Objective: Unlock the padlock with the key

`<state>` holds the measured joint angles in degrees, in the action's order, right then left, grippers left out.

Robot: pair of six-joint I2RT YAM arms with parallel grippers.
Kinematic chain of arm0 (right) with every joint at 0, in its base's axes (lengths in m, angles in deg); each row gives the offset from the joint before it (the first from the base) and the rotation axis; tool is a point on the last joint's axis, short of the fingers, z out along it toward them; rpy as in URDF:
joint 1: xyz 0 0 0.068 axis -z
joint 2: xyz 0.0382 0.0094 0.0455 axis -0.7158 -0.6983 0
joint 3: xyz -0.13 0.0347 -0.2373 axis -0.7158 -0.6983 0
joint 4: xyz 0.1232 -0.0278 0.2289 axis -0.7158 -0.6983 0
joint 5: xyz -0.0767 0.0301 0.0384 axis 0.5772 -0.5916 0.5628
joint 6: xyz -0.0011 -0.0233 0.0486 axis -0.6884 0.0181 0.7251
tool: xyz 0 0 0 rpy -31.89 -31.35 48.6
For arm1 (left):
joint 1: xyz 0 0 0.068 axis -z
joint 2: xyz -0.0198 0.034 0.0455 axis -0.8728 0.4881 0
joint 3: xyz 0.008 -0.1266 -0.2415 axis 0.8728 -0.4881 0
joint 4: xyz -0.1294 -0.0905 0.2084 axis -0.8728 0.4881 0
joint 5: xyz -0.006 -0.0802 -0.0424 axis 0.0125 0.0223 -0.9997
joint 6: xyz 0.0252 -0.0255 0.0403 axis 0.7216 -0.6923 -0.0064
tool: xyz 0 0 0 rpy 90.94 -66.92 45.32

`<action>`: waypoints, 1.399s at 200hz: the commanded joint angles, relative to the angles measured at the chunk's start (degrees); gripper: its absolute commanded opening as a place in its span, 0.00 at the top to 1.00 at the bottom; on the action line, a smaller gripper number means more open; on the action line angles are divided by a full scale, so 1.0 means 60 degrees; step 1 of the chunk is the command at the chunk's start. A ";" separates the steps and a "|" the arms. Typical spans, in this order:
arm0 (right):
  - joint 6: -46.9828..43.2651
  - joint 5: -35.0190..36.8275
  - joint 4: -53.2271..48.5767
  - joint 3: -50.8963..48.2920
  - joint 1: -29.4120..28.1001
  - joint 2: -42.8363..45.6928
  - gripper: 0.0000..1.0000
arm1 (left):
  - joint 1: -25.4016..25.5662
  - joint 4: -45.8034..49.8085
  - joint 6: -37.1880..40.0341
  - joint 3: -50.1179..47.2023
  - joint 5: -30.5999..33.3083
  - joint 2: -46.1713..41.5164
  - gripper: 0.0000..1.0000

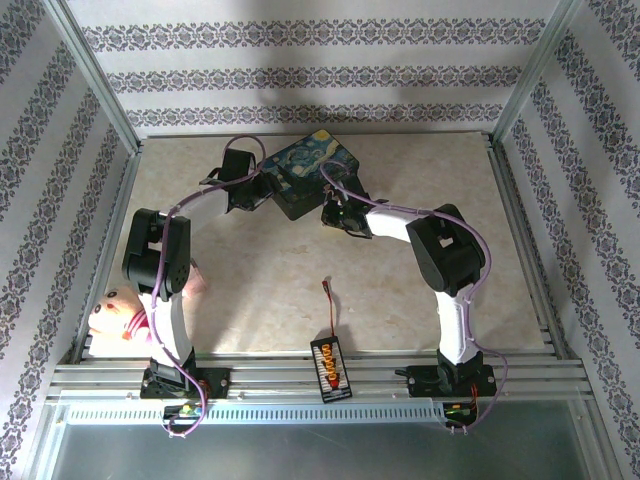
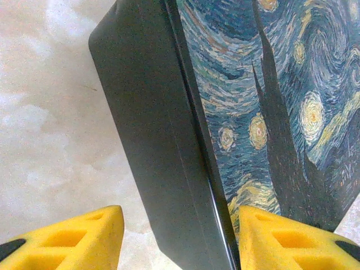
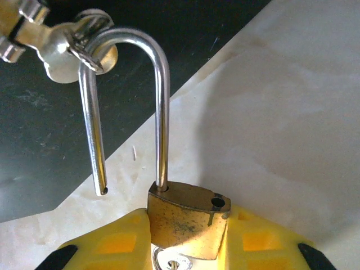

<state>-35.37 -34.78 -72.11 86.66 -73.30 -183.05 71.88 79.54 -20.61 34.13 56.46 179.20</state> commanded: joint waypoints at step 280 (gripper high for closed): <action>0.3535 -0.0817 0.3965 -0.0460 0.0843 -0.0622 1.00 | -0.0256 0.0745 -0.0419 -0.1727 0.0077 0.0047 0.48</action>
<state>-14.72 -40.57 -50.23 82.72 -69.19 -186.04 71.27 72.48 -23.60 27.37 54.38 176.52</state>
